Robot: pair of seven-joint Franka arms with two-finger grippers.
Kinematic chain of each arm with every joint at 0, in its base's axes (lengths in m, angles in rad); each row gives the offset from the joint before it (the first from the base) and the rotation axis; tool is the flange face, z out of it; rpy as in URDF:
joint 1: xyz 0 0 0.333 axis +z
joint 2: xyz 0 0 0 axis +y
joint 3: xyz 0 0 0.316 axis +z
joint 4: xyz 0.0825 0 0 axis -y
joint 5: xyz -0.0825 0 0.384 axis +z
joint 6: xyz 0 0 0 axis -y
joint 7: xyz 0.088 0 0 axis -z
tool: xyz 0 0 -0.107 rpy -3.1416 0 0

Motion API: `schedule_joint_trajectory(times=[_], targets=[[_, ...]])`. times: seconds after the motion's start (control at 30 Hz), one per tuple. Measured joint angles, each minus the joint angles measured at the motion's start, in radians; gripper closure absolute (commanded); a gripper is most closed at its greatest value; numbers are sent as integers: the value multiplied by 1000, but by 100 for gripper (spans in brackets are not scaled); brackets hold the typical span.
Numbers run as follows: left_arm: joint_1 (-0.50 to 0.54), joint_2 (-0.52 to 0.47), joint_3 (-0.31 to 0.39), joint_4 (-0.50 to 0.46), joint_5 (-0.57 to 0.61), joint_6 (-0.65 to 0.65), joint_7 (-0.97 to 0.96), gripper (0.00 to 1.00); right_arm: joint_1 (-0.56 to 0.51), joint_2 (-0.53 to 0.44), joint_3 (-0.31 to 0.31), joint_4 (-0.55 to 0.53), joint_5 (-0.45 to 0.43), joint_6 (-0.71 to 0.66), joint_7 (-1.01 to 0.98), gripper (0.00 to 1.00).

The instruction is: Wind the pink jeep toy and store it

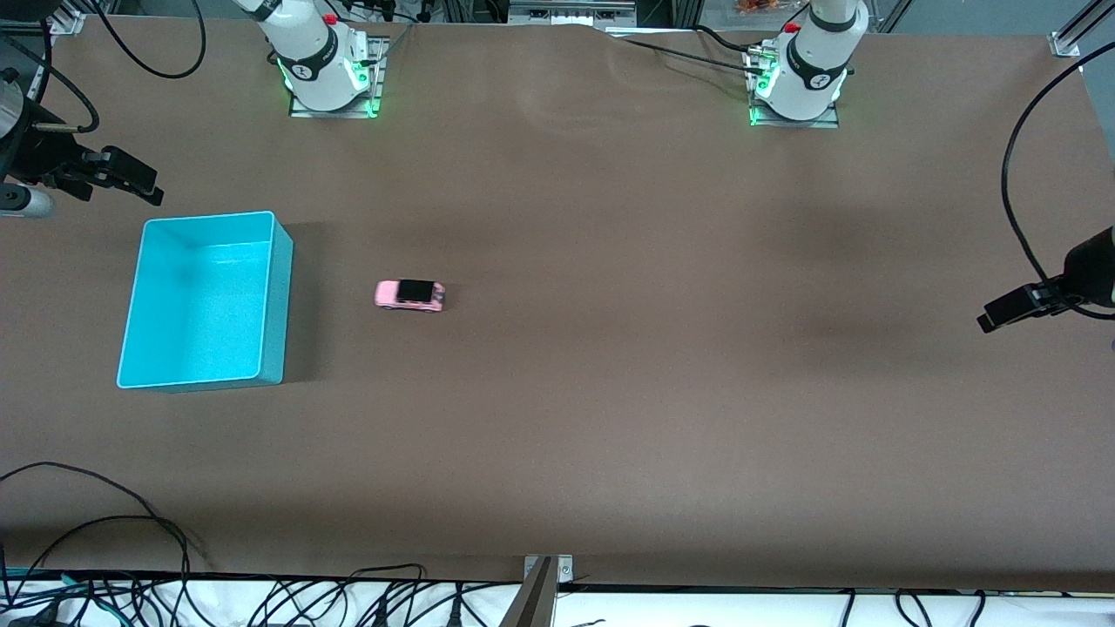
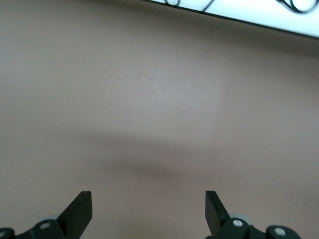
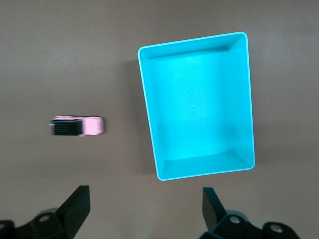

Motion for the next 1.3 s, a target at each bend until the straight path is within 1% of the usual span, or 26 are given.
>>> schedule_joint_trajectory(times=[0.53, 0.8, 1.0, 1.3], targets=[[70, -2, 1, 3, -2, -52, 312, 0, 28, 30, 5, 0, 0, 7, -2, 0], [90, -29, 1, 6, -2, -58, 338, 0, 27, 31, 4, 1, 0, 28, -2, 0], [91, -46, 1, 6, -2, -86, 343, 0, 28, 33, 4, 1, 0, 35, -2, 0], [92, -50, 1, 6, -2, -88, 349, 0, 26, 76, -2, 18, 0, 46, -2, 0]])
